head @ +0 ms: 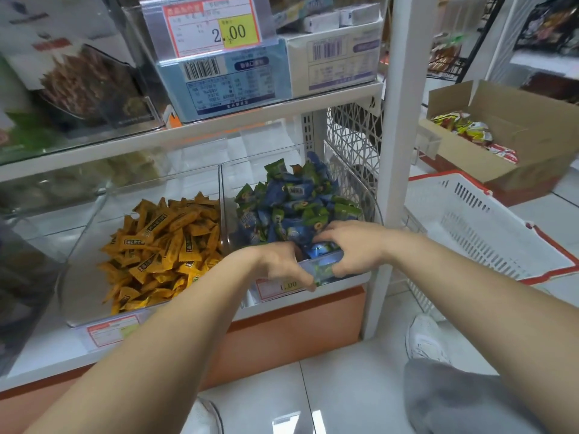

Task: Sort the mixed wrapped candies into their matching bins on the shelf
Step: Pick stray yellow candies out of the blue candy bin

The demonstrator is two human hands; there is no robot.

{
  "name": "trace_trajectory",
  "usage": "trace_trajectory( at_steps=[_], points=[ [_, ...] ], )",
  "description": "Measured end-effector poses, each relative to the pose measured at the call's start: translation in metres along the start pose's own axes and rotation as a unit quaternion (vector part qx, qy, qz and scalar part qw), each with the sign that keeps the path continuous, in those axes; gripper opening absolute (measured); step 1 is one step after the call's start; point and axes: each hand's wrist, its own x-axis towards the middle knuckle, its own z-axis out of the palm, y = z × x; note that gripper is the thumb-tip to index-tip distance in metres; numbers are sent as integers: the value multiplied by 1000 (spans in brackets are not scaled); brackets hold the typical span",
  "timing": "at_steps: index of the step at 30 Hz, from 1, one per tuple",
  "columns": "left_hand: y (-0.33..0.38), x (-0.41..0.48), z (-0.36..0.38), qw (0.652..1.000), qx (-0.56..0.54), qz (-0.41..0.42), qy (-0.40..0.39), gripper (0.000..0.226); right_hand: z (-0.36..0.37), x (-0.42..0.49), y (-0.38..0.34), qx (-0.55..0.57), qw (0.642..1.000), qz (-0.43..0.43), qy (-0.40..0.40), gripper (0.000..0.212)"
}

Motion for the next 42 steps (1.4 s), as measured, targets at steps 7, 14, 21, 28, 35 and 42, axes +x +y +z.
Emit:
trace_trajectory(
  at_steps=[7, 14, 21, 28, 35, 42],
  points=[
    [-4, -12, -7, 996, -18, 43, 72, 58, 6, 5, 6, 15, 999, -1, 44, 79],
    [-11, -27, -16, 984, -131, 103, 67, 36, 7, 14, 12, 58, 997, -4, 52, 75],
    [-11, -31, -25, 965, -124, 100, 206, 17, -6, 9, 7, 107, 992, -36, 54, 65],
    [-1, -41, -24, 870, -362, 91, 322, 10, -8, 1, -18, 221, 957, -66, 175, 38],
    [-16, -70, -21, 865, -289, 156, 379, 9, -6, 3, -59, 294, 912, -76, 275, 6],
    [-93, -105, -41, 856, -10, -84, 510, 32, -25, -15, -46, 74, 952, 8, 295, 41]
  ],
)
